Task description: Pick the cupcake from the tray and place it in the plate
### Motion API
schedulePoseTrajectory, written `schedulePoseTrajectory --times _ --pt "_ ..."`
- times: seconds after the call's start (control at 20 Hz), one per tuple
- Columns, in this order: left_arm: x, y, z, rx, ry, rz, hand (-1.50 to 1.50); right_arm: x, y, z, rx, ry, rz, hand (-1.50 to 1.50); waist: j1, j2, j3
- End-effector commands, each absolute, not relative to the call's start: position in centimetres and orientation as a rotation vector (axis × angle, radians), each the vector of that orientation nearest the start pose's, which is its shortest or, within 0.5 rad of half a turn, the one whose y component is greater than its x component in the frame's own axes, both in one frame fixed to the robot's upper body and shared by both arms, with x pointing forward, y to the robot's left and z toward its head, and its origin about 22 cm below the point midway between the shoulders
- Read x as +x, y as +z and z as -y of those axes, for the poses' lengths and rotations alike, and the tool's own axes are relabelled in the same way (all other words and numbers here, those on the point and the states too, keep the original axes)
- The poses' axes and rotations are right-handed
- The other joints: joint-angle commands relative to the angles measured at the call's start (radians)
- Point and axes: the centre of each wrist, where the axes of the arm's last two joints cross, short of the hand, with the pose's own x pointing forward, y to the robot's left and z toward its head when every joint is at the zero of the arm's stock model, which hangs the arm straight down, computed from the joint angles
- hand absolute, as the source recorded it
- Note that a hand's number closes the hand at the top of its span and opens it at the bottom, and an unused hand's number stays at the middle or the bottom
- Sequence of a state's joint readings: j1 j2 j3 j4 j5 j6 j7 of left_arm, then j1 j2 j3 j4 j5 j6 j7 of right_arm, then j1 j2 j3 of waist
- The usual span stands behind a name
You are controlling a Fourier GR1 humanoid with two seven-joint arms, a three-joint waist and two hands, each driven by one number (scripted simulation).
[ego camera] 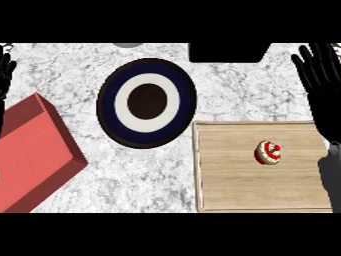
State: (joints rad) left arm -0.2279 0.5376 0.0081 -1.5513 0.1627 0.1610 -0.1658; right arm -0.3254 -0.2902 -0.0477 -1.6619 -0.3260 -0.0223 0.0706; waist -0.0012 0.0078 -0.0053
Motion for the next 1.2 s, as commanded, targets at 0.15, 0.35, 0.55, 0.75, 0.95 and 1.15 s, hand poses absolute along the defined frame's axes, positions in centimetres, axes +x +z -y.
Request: schedulePoseTrajectory --times 0.15,0.35,0.55,0.75,0.95,1.15 --pt "26.5 5.7 -34.6 0.459 -0.260 1.704 0.00 30.5 10.9 26.9 0.609 -0.297 1.710 -1.50 0.014 -0.007 0.009" --pt "23.1 0.3 -34.3 0.469 -0.300 1.526 0.00 29.6 10.1 33.0 0.189 -0.340 1.686 -1.50 0.003 -0.005 0.005" --pt "21.4 -0.4 -33.9 0.472 -0.298 1.504 0.00 25.8 8.6 31.7 0.214 -0.630 1.741 -1.50 -0.014 -0.015 0.005" --pt "20.4 -1.0 -34.2 0.497 -0.277 1.487 0.00 21.3 8.0 33.8 0.207 -0.686 1.774 -1.50 -0.009 -0.013 0.005" --pt "20.8 -1.8 -34.1 0.490 -0.278 1.504 0.00 19.4 9.9 35.2 0.302 -0.423 1.748 -1.50 -0.008 -0.010 0.005" --pt "21.2 0.1 -34.1 0.482 -0.297 1.522 0.00 20.0 11.2 38.4 0.214 -0.112 1.666 -1.50 0.002 -0.009 0.006"
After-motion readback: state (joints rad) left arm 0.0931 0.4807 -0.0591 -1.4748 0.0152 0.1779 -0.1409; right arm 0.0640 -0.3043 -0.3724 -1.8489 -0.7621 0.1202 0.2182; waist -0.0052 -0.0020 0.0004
